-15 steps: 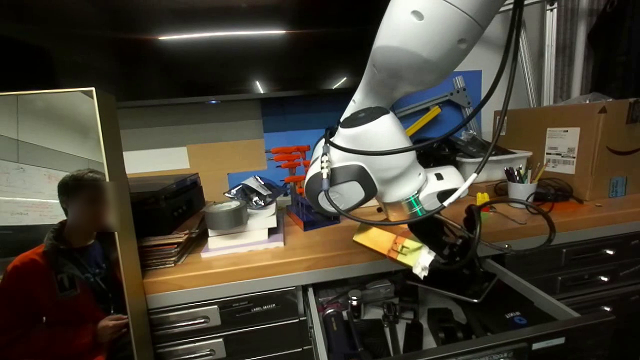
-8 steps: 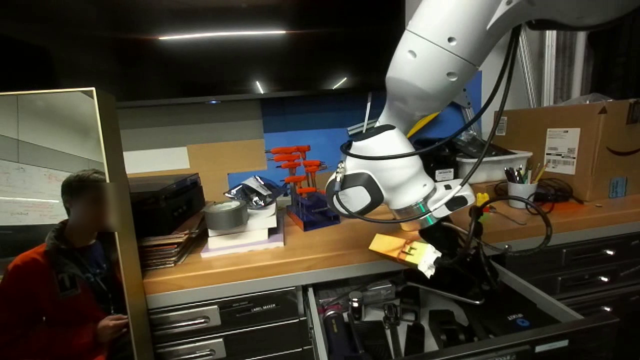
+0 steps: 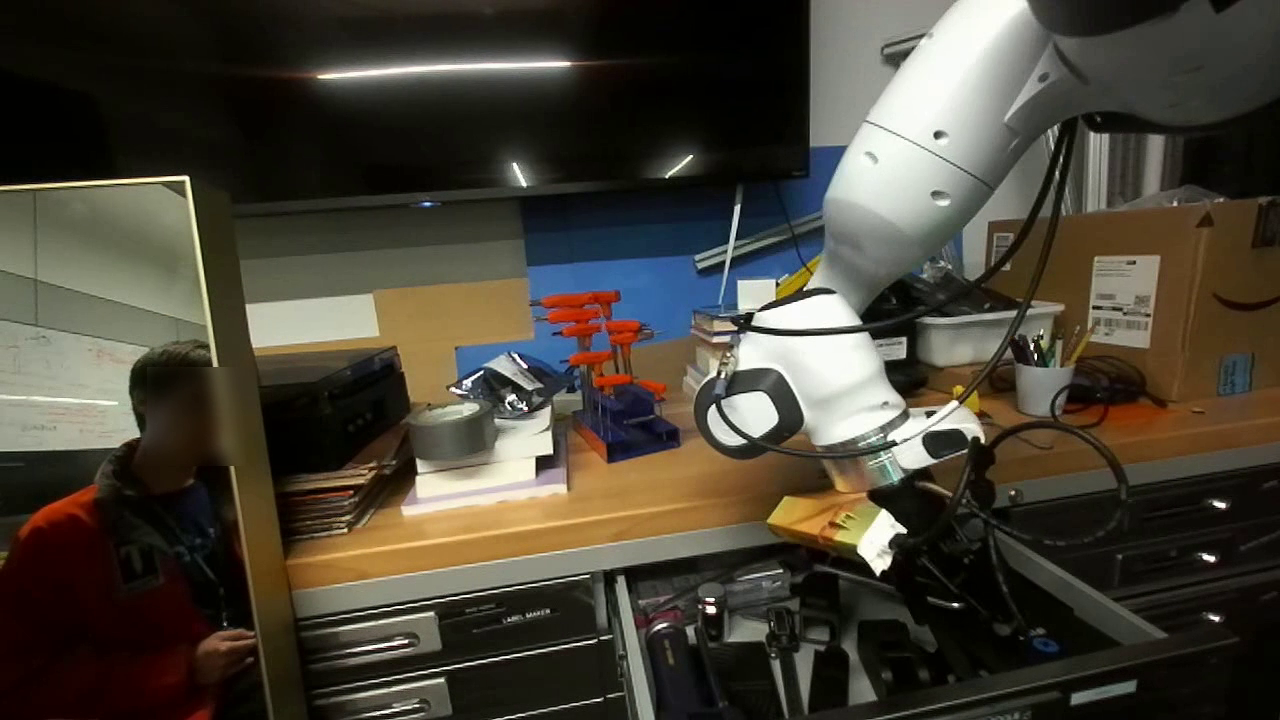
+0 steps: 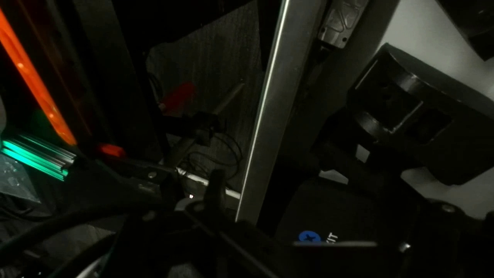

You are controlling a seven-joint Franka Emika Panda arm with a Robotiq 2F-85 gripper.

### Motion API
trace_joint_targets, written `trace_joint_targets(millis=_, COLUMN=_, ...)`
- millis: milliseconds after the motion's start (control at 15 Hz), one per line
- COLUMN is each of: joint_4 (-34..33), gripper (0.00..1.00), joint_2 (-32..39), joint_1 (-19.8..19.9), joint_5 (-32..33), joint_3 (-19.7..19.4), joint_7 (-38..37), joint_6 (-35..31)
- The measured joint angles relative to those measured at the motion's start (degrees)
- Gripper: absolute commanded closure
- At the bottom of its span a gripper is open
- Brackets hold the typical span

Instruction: Place the black objects inside the open drawer, push the drawer closed

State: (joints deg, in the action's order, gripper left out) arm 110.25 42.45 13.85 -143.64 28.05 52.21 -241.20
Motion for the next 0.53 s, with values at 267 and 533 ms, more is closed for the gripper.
trace_joint_targets(millis=267, joint_4=1.7, gripper=0.0, joint_2=1.55, joint_1=5.5, joint_5=0.0, joint_3=4.52, joint_7=-0.82, joint_6=0.9)
trace_joint_targets(millis=533, joint_4=5.23, gripper=0.0, joint_2=2.5, joint_1=10.33, joint_5=0.0, joint_3=7.67, joint_7=-1.13, joint_6=5.63)
